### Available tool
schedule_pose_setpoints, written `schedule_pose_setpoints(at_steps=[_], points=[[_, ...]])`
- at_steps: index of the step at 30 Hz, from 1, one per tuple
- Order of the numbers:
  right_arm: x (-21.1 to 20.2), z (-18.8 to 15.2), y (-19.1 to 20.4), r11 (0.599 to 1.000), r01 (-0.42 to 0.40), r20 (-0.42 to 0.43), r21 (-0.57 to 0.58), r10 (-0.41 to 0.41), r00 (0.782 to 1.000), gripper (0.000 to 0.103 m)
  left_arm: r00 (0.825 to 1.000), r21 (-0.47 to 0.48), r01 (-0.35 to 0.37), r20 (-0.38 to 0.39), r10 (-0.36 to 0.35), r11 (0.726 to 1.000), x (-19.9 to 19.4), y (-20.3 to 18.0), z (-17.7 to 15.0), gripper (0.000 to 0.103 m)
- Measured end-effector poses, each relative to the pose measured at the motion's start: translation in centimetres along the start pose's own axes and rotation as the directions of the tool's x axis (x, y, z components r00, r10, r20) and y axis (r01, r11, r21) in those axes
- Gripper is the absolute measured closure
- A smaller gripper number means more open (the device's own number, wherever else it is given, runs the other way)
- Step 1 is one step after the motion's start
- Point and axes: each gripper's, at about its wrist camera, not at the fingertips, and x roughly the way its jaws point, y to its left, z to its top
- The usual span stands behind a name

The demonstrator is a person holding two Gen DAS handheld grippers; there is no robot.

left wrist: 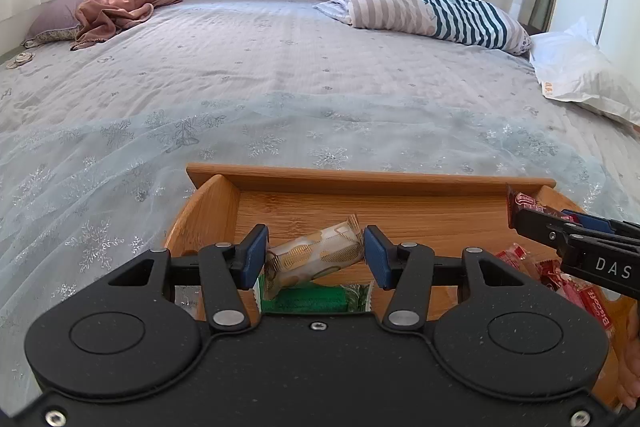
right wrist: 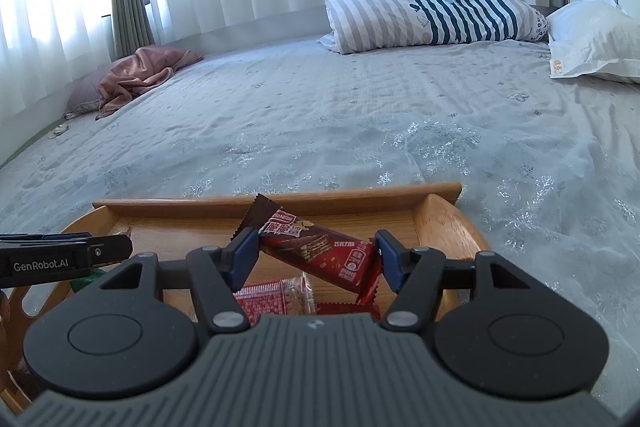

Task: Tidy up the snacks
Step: 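Carry the cream wafer and red chocolate bar onto the wooden tray with both tools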

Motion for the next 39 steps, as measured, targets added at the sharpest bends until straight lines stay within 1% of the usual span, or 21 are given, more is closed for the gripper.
schedule_pose_setpoints(at_steps=[13, 16, 22, 29, 37, 39], points=[[1.6, 0.4, 0.1, 1.000, 0.007, -0.032, -0.001, -0.007, 0.999, 0.036, 1.000, 0.005, -0.015, -0.010, 0.016, 1.000, 0.9, 0.1, 0.1, 0.053], [2.1, 0.5, -0.2, 1.000, 0.003, -0.057, 0.016, -0.002, 0.998, 0.036, 1.000, 0.006, -0.016, -0.016, 0.017, 1.000, 1.2, 0.0, 0.1, 0.053], [3.1, 0.5, -0.2, 0.999, 0.032, -0.117, 0.011, -0.031, 0.993, 0.036, 0.999, 0.015, -0.023, -0.024, 0.024, 1.000, 1.6, -0.1, -0.1, 0.053], [3.3, 0.4, 0.2, 0.999, 0.041, -0.128, -0.019, -0.043, 0.991, 0.035, 0.999, 0.018, -0.025, -0.028, 0.025, 1.000, 1.8, -0.2, 0.0, 0.053], [3.3, 0.5, 0.2, 0.999, 0.040, -0.128, -0.020, -0.042, 0.991, 0.035, 0.999, 0.023, -0.027, -0.037, 0.027, 0.999, 2.0, -0.2, -0.1, 0.051], [3.3, 0.5, 0.2, 0.999, 0.038, -0.129, -0.019, -0.040, 0.991, 0.034, 0.999, 0.029, -0.028, -0.038, 0.029, 0.999, 2.1, -0.3, -0.1, 0.049]])
